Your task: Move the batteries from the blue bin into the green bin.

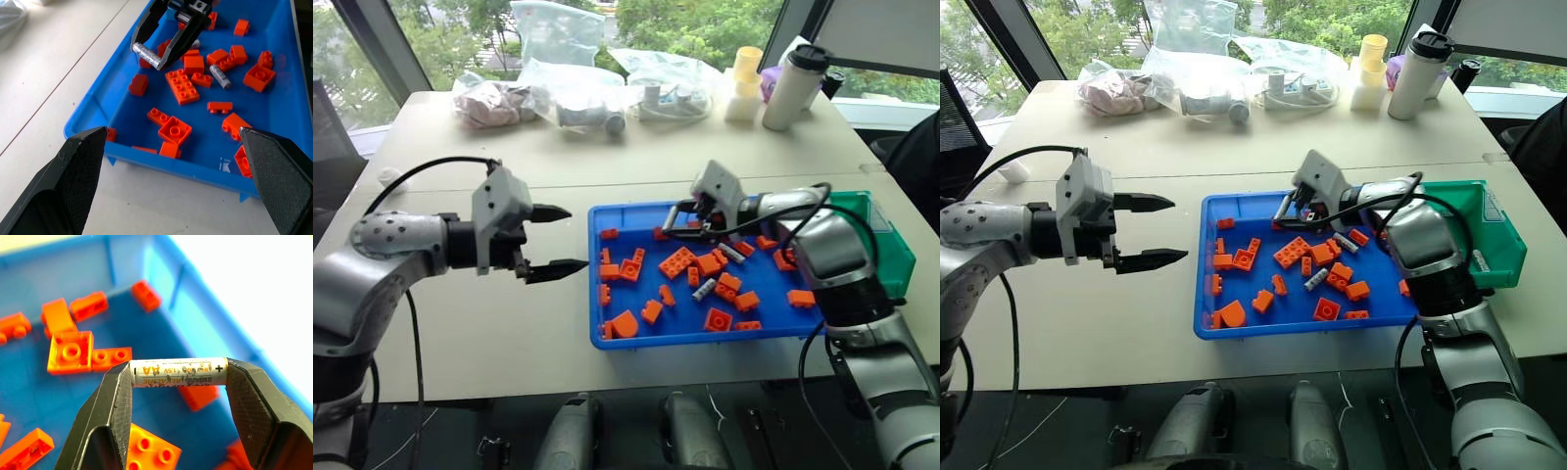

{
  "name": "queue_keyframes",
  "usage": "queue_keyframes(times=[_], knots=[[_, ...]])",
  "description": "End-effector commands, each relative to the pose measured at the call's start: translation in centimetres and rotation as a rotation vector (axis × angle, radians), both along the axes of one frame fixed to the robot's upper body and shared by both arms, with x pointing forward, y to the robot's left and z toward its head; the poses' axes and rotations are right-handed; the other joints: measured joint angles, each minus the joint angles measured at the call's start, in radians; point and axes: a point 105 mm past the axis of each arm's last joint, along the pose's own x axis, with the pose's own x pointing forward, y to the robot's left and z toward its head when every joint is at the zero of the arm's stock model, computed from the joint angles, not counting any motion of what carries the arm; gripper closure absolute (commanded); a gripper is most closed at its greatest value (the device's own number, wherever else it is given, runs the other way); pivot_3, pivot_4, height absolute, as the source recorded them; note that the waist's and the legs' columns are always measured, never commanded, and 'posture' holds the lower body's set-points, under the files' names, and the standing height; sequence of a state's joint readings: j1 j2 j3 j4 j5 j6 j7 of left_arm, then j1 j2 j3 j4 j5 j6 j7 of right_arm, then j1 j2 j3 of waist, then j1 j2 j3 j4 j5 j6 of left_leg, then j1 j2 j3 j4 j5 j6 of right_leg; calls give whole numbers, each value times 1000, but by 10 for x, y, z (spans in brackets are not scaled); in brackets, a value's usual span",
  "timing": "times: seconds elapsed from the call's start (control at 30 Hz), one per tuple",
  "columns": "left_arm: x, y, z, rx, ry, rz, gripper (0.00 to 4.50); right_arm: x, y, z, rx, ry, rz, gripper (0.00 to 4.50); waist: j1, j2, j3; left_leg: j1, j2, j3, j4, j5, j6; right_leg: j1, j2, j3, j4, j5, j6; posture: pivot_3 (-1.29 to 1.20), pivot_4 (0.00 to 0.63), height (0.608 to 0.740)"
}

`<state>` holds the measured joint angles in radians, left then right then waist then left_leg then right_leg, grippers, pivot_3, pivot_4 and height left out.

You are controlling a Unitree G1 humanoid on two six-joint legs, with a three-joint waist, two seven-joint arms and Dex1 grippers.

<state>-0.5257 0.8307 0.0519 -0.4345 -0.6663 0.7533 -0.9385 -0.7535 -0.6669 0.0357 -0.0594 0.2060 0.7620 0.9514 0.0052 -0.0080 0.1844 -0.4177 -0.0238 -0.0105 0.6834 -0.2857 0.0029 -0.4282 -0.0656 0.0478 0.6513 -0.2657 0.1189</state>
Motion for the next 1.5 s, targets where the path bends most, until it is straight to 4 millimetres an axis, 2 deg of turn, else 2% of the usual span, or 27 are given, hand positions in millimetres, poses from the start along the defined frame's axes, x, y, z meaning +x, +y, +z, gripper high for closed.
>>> queue_keyframes(times=[0.03,0.13,0.2,0.27,0.33,0.57,0.7,0.8,0.87,0.97,1.1,1.2,1.23,1.3,1.33,1.4,1.5], knots=[[6,-17,7,-51,-30,-53,0,-11,-63,45,74,-142,-260,2313,9,0,0,0,0,0,0,0,0,0,0,0,0,0,0,0,150,740],[11,-35,10,-96,-39,-105,0,-21,-118,48,59,-172,-488,2313,7,-2,-1,0,-1,0,0,0,0,1,0,0,-1,0,0,0,150,740],[14,-41,12,-112,-43,-117,0,-26,-134,47,47,-178,-551,2313,1,-1,-1,0,-1,1,0,0,0,1,0,0,-1,0,0,0,150,740],[12,-54,15,-159,-34,-167,0,-35,-165,37,18,-166,-683,2313,-8,-1,-1,2,0,3,-1,0,0,1,1,3,1,0,0,0,150,740],[13,-65,15,-184,-29,-203,0,-43,-186,30,0,-154,-782,2313,-13,-1,-1,2,0,2,-1,0,0,1,1,2,2,0,0,0,150,740],[18,-79,14,-186,-42,-248,0,-49,-219,5,1,-92,-964,2313,-23,0,-2,4,1,4,-1,0,0,1,3,4,3,0,0,0,150,740],[19,-80,13,-180,-44,-262,0,-47,-222,-3,32,-69,-974,2313,-19,0,-2,4,1,4,-1,0,0,2,2,4,3,0,0,0,150,740],[19,-80,13,-171,-49,-265,0,-43,-218,-6,41,-56,-952,787,-18,0,-2,4,1,4,-1,0,0,2,2,4,3,0,0,0,150,740],[20,-79,13,-166,-53,-258,0,-42,-219,-5,45,-61,-958,28,-17,0,-2,4,1,4,-1,0,0,2,2,4,3,0,0,0,150,740],[21,-77,13,-159,-67,-240,0,-40,-221,2,50,-83,-966,28,-17,0,-2,4,1,4,0,0,0,2,2,4,3,0,0,0,150,740],[19,-75,13,-143,-74,-236,0,-37,-210,17,73,-123,-899,28,-18,0,-2,4,1,4,0,0,0,2,2,4,3,0,0,0,150,740],[14,-71,10,-114,-63,-249,0,-39,-172,27,97,-116,-690,28,-19,0,-2,4,1,3,-1,0,0,2,3,4,3,0,0,0,150,740],[10,-68,8,-90,-55,-259,0,-47,-145,24,68,-82,-532,28,-19,0,-2,4,1,3,-1,0,0,2,3,4,3,0,0,0,150,740],[2,-59,-2,5,-38,-286,0,-76,-90,5,-25,53,-199,28,-19,1,-1,4,2,3,-1,0,0,2,3,4,3,0,0,0,150,740],[0,-54,-9,78,-51,-291,0,-86,-76,-3,-79,91,-108,28,-20,1,-1,5,2,3,-2,0,1,2,3,3,2,0,0,0,150,740],[1,-45,-23,220,-95,-281,0,-86,-59,-10,-103,109,-51,28,-23,0,-1,5,3,2,-2,0,1,2,4,3,2,0,0,0,150,740],[4,-43,-21,213,-98,-270,0,-92,-34,-22,-124,166,78,28,-14,0,-1,9,1,3,-1,0,1,8,3,3,1,0,0,0,150,740]])
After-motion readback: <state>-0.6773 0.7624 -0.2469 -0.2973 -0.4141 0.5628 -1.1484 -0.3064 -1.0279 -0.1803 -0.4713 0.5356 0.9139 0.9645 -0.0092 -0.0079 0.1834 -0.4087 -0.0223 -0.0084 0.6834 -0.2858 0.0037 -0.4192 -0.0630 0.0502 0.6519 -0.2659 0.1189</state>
